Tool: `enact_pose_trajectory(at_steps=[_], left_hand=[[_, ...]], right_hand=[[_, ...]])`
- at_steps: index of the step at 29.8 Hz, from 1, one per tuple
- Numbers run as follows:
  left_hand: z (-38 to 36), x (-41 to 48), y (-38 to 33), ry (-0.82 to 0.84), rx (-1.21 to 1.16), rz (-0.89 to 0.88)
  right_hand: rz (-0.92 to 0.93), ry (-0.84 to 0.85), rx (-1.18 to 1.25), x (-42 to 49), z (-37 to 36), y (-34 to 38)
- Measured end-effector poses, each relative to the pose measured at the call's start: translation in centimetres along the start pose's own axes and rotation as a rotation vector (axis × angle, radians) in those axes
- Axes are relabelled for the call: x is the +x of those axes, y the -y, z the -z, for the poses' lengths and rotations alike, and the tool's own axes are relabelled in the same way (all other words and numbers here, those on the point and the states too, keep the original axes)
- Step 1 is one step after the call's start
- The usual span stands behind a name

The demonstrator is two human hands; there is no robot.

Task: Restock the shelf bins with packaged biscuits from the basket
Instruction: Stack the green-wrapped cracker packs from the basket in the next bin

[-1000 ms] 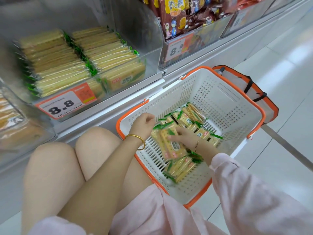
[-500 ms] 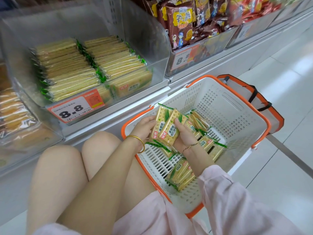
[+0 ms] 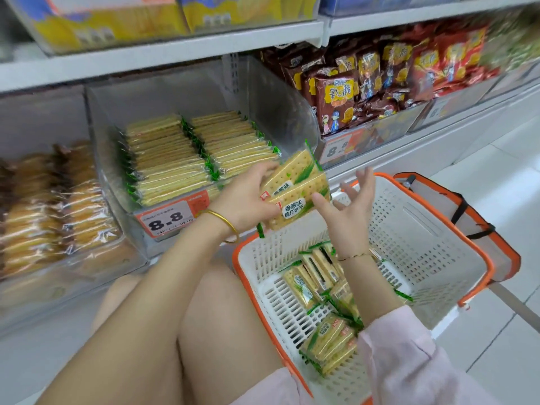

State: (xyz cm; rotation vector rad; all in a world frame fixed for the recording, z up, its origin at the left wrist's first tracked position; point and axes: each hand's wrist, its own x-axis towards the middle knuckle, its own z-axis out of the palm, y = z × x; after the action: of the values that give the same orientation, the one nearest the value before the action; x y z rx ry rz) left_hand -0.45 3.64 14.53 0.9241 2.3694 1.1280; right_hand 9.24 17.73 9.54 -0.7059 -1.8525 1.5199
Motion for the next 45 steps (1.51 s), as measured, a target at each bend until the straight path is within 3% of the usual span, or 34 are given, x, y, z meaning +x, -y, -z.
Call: enact_pose_trajectory(at_steps=[4,7,14,19,23,25,29,33,45], left_hand=[[4.5,0.7,-2.5,-0.124,0.378,-0.139],[6.6,2.1,-2.8,-0.233,0.546,-0.213],[9.3,6.9,0.0,-0.413,0.795,-0.202],[10.1,10.2,3.8,-0.481,0.768,-0.153],[9.7,12.5,6.4,-0.653,0.639,0.296],[9.1,13.5,7.5,-0.673,0.554,0.429],[8.0,15.9,9.2,-0.448,0.716,0.309],[7.9,18.0,9.7,-0.279,0.805,0.234],[7.4,18.4,9.8,-0.175,0.778,0.345]], right_hand=[[0.662,0.133,-0.672,3.5,-0.7,3.7],[0.871,0.183,-0.858,6.6,-2.9,5.8],[0.68,0.407,-0.78,12.7,-8.9,7.8],[0.701,0.335,-0.919,15.5,-12.7,6.8],[0.731,0.183,-0.88,17.0,-15.0,5.8],[0.715,0.17,-0.953,17.9,-16.1,5.7],[0.61,0.199,-1.05,19.7,-18.1,5.1],[0.649,0.156,-0.998,21.0,-19.6,3.5],[0.595,0.238,-1.078,22.8,-22.1,2.1]])
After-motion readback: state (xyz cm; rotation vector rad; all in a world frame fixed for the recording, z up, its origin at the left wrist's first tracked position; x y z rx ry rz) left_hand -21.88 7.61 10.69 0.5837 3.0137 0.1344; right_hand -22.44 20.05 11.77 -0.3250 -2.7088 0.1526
